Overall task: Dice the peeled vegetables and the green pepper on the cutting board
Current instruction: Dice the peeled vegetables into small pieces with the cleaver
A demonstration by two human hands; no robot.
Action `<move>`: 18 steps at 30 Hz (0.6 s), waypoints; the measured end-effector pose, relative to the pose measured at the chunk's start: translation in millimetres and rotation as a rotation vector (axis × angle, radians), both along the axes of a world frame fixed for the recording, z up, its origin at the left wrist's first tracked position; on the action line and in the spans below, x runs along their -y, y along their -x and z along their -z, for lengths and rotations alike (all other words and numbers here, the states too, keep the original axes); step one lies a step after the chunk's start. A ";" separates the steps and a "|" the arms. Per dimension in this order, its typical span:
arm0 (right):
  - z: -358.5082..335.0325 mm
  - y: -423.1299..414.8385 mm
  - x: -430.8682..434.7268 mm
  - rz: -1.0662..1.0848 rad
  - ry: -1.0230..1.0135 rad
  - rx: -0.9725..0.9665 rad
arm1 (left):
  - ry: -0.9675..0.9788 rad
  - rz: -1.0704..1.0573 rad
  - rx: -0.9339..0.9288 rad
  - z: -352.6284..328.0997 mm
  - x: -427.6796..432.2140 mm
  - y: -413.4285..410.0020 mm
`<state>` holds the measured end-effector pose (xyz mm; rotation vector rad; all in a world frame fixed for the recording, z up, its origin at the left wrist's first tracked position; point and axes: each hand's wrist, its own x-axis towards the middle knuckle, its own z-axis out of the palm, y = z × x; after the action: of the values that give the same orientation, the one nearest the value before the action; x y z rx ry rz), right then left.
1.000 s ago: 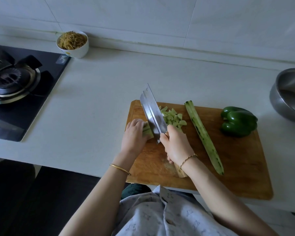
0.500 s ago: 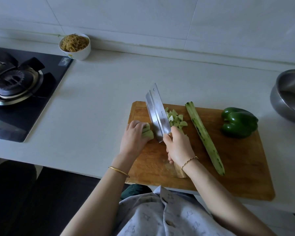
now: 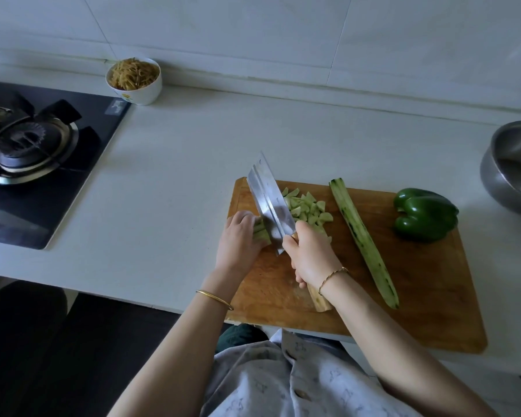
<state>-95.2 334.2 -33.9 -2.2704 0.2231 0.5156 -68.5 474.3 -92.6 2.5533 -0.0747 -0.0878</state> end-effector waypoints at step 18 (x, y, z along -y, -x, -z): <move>5.2 9.2 5.3 0.046 -0.058 0.082 | 0.009 -0.023 -0.024 0.9 -5.9 1.8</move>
<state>-104.4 328.9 -39.1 -2.2197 0.2159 0.3991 -70.3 480.2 -93.5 2.5425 -0.0363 -0.1089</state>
